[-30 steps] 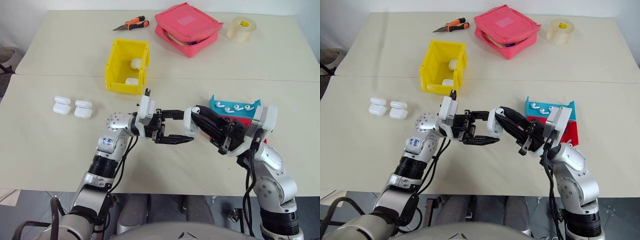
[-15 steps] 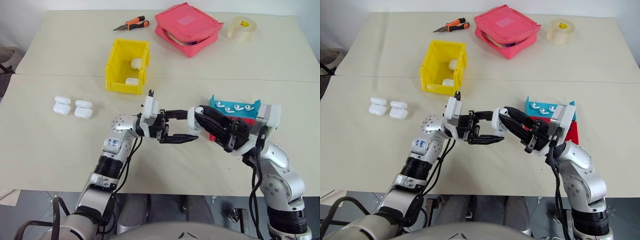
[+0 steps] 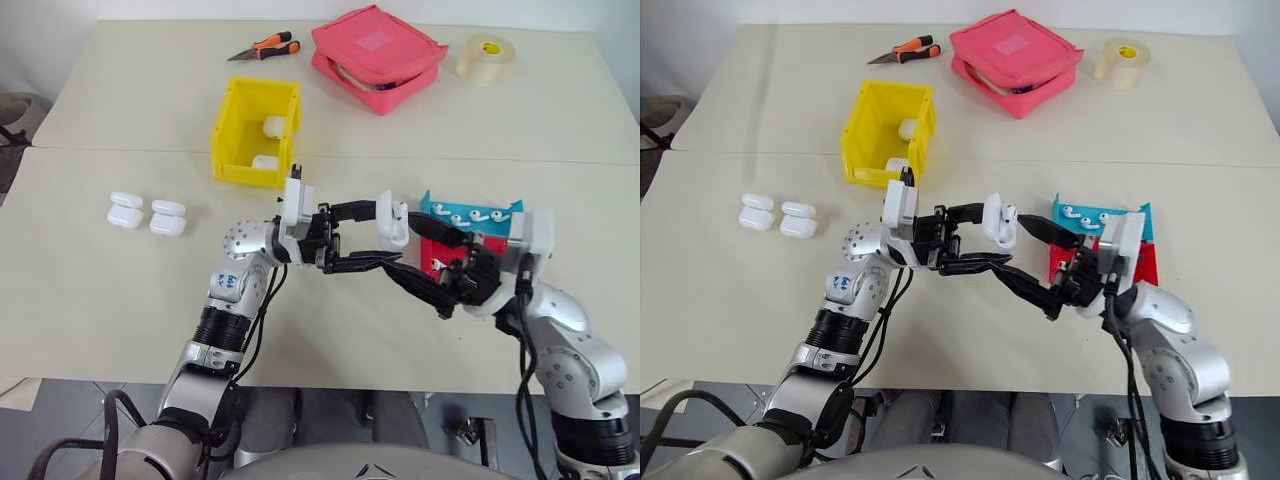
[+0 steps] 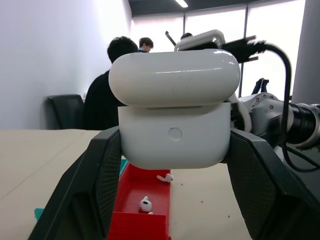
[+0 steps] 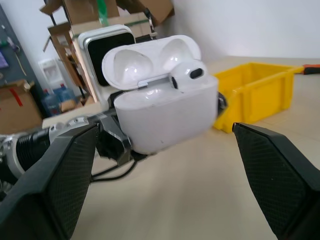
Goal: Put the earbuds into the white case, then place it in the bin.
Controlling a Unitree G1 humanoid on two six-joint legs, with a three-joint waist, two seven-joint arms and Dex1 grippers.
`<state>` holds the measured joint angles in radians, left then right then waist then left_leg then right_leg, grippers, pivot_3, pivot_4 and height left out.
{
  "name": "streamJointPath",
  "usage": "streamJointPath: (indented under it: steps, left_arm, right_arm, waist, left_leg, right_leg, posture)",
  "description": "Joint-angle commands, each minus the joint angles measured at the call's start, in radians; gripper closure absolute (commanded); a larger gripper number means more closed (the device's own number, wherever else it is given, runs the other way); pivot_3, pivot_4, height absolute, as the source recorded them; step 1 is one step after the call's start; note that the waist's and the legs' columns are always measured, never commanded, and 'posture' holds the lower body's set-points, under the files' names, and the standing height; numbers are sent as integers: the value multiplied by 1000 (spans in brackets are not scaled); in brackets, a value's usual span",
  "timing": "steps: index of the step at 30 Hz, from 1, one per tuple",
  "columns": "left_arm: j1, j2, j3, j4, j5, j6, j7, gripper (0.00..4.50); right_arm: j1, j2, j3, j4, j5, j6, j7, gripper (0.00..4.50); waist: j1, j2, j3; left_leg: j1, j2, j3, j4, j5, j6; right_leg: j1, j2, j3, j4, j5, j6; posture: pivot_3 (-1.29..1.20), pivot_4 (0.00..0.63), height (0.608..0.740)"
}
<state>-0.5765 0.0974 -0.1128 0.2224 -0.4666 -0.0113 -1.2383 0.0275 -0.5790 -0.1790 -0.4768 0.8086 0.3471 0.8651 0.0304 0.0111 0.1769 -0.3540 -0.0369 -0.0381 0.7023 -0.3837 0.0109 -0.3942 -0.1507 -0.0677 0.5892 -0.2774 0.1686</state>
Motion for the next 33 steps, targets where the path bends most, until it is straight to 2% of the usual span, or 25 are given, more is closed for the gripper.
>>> streamJointPath:
  steps: [1,5,7,12,19,25,29,33]
  left_arm:
    - [11,17,15,-22,-8,-29,-9,1739]
    - [37,40,9,-19,4,-54,-18,1739]
    - [55,55,5,-23,12,-73,-32,1739]
    - [79,66,1,-25,18,-101,-32,1739]
    - [94,50,-11,-25,26,-130,-12,1739]
    - [101,40,-21,-29,32,-149,8,1739]
    - [106,31,-26,-29,37,-163,20,1739]
    - [110,24,-24,-29,42,-176,33,1739]
  right_arm:
    - [69,-68,-144,-14,0,-34,55,31]
    - [169,-145,-269,23,-72,-97,130,31]
    - [258,-180,-349,102,-152,-185,208,31]
    - [368,-211,-435,231,-238,-288,289,31]
    - [261,-301,-371,309,-291,-252,302,31]
    - [-25,-462,-202,411,-344,-83,296,31]
    - [-369,-512,18,599,-470,-52,358,31]
    - [-668,-497,213,852,-653,-165,438,31]
  waist:
    - [-3,0,0]
    - [-4,0,0]
    - [-2,0,0]
    - [-3,0,0]
    - [-9,0,0]
    - [-7,0,0]
    - [-8,1,0]
    - [-7,1,0]
  left_leg:
    - [0,0,1,0,0,0]
    - [1,1,9,-1,0,0]
    - [1,1,9,-1,0,0]
    - [1,1,10,-1,0,1]
    - [3,3,13,-1,0,1]
    - [2,2,12,0,0,1]
    - [1,2,12,0,0,1]
    - [0,2,10,-1,0,1]
  right_leg:
    - [0,0,0,0,0,0]
    - [0,0,0,0,0,0]
    - [0,1,0,0,0,0]
    - [1,0,1,-1,0,0]
    - [1,1,3,0,0,0]
    - [0,1,3,-1,0,1]
    - [0,0,2,-2,0,1]
    - [-1,0,1,-2,0,1]
  posture:
    - [0,150,740]
    - [0,150,740]
    - [0,150,740]
    - [0,150,740]
    - [0,150,740]
    - [0,150,740]
    - [0,150,740]
    - [0,150,740]
